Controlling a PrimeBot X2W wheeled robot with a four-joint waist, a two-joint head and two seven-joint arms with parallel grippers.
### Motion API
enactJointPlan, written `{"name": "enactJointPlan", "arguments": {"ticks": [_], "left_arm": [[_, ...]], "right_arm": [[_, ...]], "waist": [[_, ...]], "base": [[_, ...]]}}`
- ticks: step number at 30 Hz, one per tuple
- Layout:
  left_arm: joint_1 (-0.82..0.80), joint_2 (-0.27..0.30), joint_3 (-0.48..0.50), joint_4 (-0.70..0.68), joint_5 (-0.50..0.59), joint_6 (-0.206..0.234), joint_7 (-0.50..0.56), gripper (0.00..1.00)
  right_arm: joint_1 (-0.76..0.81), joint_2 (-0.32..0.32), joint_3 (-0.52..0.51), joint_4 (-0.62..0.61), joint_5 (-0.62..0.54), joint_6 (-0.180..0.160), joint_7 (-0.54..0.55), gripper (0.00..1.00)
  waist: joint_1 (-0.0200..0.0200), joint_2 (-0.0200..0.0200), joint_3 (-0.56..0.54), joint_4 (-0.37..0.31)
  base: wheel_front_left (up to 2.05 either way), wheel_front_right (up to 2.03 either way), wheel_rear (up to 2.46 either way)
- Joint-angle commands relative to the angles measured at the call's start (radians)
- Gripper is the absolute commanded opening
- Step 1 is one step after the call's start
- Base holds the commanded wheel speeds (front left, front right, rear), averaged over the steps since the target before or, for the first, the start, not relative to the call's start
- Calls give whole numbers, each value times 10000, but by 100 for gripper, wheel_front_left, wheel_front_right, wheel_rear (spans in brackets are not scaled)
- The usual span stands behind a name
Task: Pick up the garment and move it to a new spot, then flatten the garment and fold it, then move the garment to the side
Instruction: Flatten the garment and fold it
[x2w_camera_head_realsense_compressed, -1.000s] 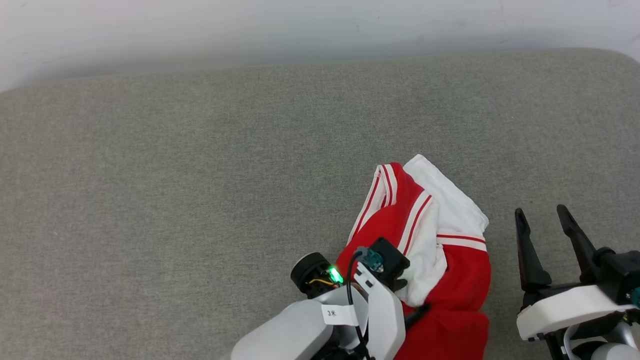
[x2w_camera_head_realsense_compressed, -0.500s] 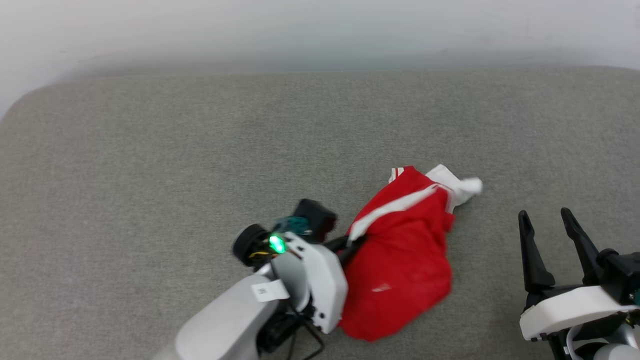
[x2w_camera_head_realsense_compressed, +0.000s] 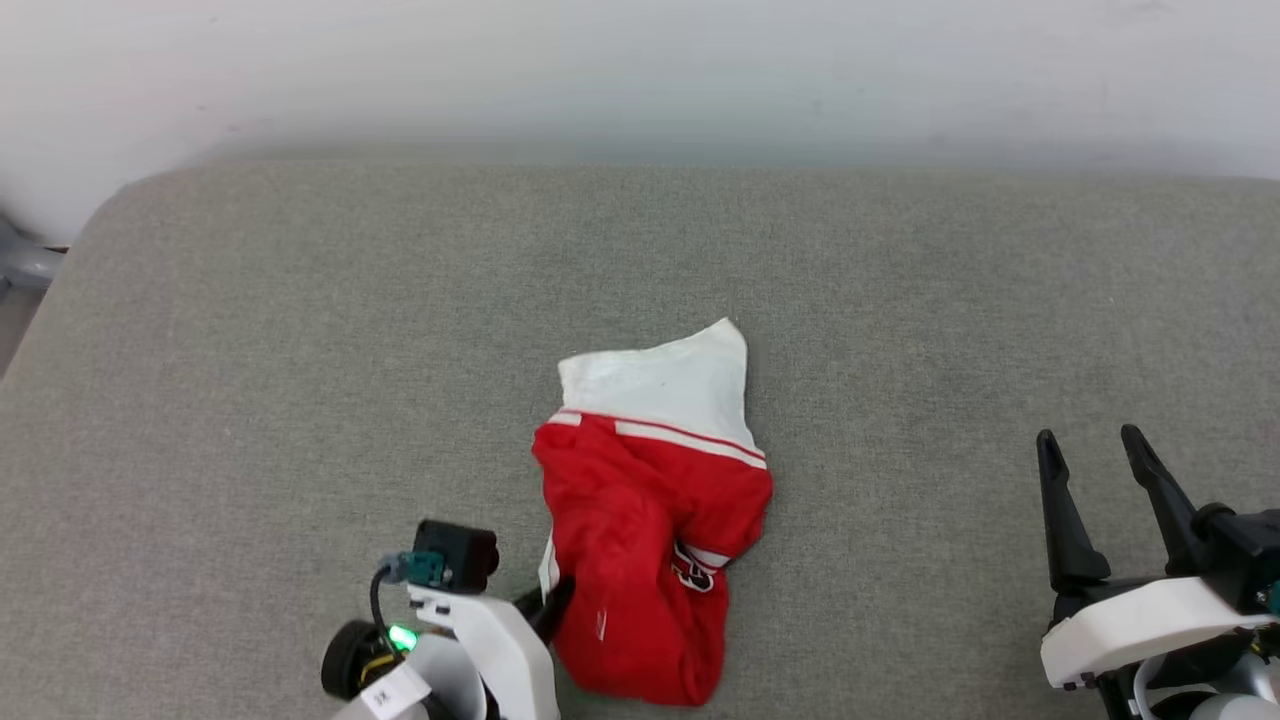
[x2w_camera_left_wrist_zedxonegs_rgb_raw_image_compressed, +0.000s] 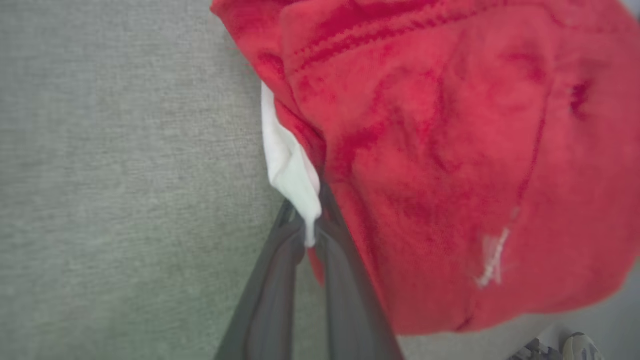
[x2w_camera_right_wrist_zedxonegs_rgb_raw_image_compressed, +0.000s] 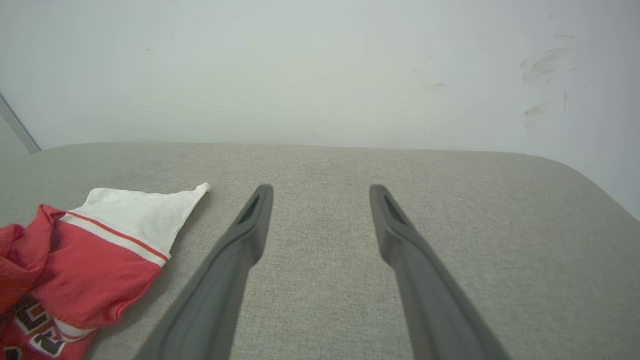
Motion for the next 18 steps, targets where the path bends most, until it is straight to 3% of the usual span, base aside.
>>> {"name": "enactJointPlan", "arguments": {"ticks": [1, 2, 3, 4, 18], "left_arm": [[240, -57, 2, -43, -114, 39, -42, 0], [357, -99, 4, -46, -146, 76, -98, 12], [431, -125, 20, -52, -130, 97, -200, 47], [502, -171, 37, -68, -135, 120, -307, 100], [392, 87, 875, -751, 1278, 1031, -3440, 100]], "right_arm": [[46, 6, 19, 11, -32, -7, 5, 100], [61, 6, 34, 15, -37, -5, 7, 100], [94, 6, 39, 13, -53, -7, 17, 100], [133, 6, 44, 5, -44, -7, 39, 100], [497, 6, 49, -140, -169, -7, 289, 100]], "waist": [[0, 0, -69, 3], [0, 0, -114, 0], [0, 0, -161, 2], [0, 0, -207, 2], [0, 0, -933, -64]], "base": [[0, 0, 0], [0, 0, 0], [0, 0, 0], [0, 0, 0], [0, 0, 0]]}}
